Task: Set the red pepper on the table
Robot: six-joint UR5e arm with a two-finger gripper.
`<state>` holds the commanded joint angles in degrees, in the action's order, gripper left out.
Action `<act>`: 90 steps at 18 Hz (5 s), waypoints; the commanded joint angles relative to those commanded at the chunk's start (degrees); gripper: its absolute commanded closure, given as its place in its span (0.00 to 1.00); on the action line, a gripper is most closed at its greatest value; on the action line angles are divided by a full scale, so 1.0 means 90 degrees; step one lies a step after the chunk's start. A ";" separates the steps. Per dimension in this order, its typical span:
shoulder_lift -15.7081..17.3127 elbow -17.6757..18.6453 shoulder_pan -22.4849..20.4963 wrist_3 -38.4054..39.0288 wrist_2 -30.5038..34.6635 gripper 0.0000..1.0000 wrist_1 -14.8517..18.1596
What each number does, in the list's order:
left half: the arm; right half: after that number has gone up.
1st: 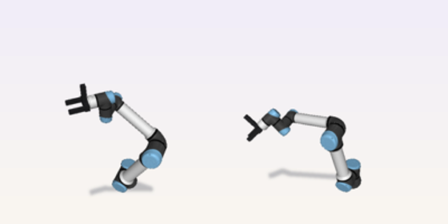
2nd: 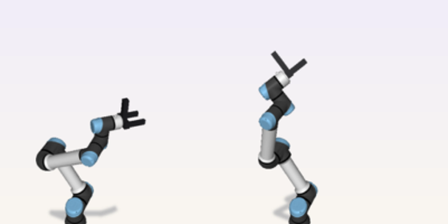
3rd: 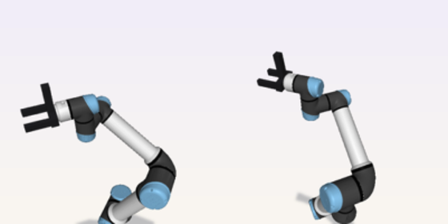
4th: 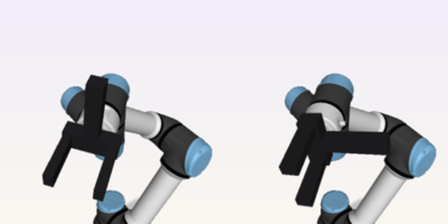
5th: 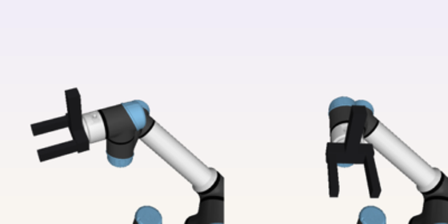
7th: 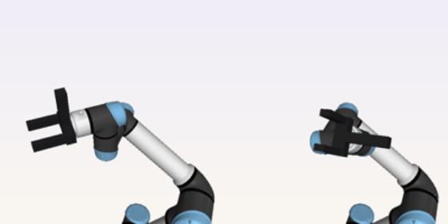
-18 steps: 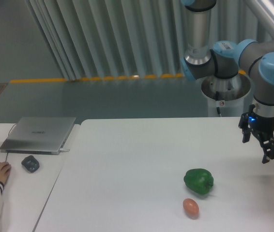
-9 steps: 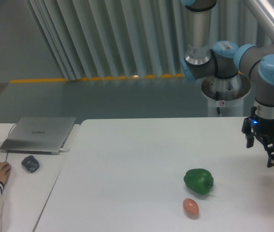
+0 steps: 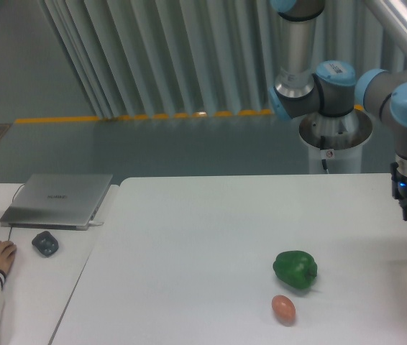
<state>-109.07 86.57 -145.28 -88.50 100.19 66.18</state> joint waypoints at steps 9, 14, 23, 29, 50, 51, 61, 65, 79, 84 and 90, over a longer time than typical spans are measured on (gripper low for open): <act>-0.0342 -0.0068 -0.0313 -0.0508 0.0714 0.00 -0.0234; -0.0479 -0.0127 -0.0343 -0.0508 0.0714 0.00 -0.0586; -0.0684 -0.0039 -0.0333 -0.0469 0.0743 0.00 -0.0606; -0.0752 0.0019 -0.0333 -0.0391 0.0772 0.00 -0.0567; -0.0860 0.0029 -0.0342 -0.0156 0.0782 0.00 -0.0547; -0.0860 0.0039 -0.0343 -0.0156 0.0782 0.00 -0.0547; -0.0860 0.0059 -0.0343 -0.0040 0.0772 0.30 -0.0411; -0.0860 -0.0039 -0.0343 0.0097 0.0763 0.34 -0.0206; -0.0840 -0.0615 -0.0401 0.0244 0.0480 0.41 0.0692; -0.0772 -0.0840 -0.0528 0.0351 0.0030 0.41 0.1113; -0.0684 -0.1123 -0.0518 0.0420 -0.0321 0.41 0.1591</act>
<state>-115.22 76.47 -149.94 -84.73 97.30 80.50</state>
